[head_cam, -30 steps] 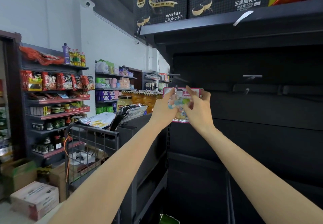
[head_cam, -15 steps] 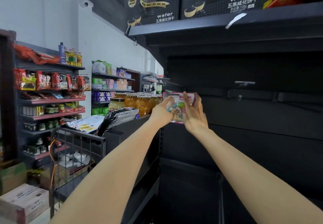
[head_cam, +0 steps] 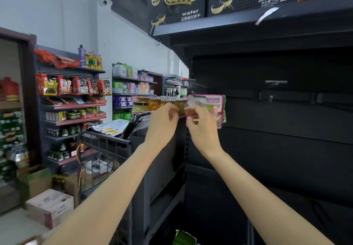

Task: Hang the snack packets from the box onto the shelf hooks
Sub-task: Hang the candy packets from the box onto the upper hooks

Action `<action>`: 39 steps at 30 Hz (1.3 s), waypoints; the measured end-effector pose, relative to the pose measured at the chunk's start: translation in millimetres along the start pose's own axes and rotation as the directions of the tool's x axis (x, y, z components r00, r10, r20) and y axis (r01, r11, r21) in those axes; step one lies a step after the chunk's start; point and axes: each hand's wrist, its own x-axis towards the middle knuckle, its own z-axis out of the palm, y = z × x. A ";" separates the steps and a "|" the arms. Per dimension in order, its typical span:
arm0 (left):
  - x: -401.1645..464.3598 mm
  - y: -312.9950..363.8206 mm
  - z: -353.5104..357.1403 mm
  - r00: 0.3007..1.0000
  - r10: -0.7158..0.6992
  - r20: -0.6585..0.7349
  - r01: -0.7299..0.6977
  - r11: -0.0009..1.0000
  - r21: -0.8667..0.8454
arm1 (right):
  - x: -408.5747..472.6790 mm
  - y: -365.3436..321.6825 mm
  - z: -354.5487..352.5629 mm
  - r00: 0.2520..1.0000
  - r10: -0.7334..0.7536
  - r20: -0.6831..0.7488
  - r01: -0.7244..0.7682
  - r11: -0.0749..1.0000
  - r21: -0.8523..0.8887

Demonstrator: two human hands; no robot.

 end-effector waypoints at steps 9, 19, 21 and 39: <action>-110.8 -99.1 -98.9 0.960 -0.279 -0.021 0.279 0.948 0.151 | -97.4 -50.6 116.9 0.940 0.084 0.330 -0.138 0.980 0.143; -274.5 -259.8 -197.0 0.710 -0.703 0.027 0.647 0.667 0.370 | -253.1 -60.3 289.6 0.606 0.210 0.767 -0.250 0.966 -0.067; -301.4 -279.2 -206.1 0.667 -0.734 0.127 0.628 0.646 0.434 | -281.8 -48.8 318.0 0.505 0.257 0.824 -0.223 0.961 -0.162; -359.2 -333.9 -218.1 0.537 -0.735 0.414 0.480 0.669 0.567 | -333.9 -20.4 351.9 0.270 0.673 0.689 -0.726 0.612 -0.313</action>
